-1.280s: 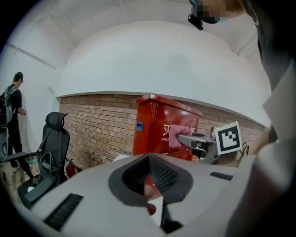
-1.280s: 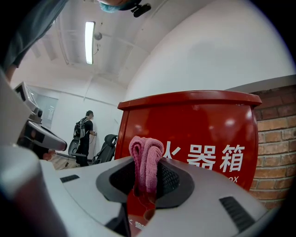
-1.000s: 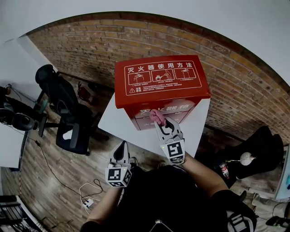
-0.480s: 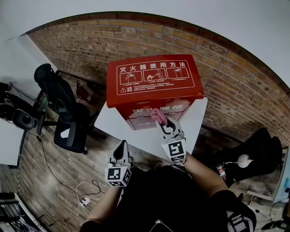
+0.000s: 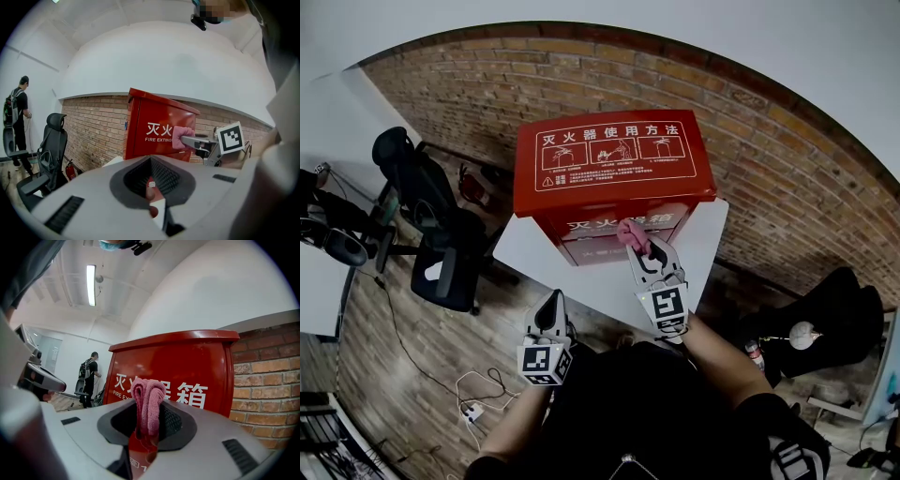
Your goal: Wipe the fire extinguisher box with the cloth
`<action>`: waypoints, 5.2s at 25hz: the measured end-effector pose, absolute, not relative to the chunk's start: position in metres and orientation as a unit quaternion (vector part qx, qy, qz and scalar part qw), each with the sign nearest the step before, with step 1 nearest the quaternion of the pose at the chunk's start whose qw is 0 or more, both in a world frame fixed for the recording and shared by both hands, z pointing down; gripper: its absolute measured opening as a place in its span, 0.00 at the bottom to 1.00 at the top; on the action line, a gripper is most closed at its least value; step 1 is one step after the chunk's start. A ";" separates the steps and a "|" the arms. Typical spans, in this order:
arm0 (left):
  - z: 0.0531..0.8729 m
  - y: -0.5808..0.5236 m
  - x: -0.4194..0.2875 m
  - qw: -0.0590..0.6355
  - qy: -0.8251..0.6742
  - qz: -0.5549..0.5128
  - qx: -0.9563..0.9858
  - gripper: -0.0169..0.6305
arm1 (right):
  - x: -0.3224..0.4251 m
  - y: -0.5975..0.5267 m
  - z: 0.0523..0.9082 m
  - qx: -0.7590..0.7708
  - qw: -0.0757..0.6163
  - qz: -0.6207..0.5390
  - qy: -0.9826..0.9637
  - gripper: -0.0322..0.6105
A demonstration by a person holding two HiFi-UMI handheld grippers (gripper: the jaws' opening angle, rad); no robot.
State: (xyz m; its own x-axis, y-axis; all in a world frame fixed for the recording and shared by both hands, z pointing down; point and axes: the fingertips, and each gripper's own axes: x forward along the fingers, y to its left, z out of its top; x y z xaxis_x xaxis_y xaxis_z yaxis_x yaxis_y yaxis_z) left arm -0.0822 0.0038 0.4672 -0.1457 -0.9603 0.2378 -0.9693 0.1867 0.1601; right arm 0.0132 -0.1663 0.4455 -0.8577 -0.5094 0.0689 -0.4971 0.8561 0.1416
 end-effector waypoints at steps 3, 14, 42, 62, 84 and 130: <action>0.468 0.005 -0.079 0.145 -0.757 0.017 0.636 0.07 | 0.021 -0.171 0.446 0.267 0.054 -0.060 -0.960 0.21; 0.470 0.009 -0.065 0.148 -0.751 0.029 0.642 0.07 | 0.047 -0.187 0.448 0.293 0.056 -0.064 -0.952 0.21; 0.480 0.043 -0.048 0.166 -0.751 0.052 0.636 0.07 | 0.124 -0.235 0.445 0.377 0.050 -0.080 -0.922 0.21; 0.487 0.059 -0.051 0.170 -0.761 0.066 0.622 0.07 | 0.127 -0.237 0.507 0.396 0.080 -0.083 -0.911 0.21; 0.485 0.070 -0.077 0.166 -0.762 0.069 0.622 0.07 | 0.097 -0.221 0.529 0.423 0.085 -0.059 -0.900 0.21; 0.493 0.095 -0.110 0.178 -0.784 0.051 0.592 0.07 | 0.026 -0.177 0.528 0.387 0.079 -0.025 -0.919 0.21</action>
State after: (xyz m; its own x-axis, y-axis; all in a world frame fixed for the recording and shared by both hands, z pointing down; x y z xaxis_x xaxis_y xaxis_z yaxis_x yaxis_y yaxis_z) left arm -0.1098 0.0954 0.4932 -0.2348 -0.9106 0.3402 -0.9472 0.2929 0.1302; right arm 0.0263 -0.1775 0.5275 -0.6888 -0.7141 0.1249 -0.7062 0.6999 0.1072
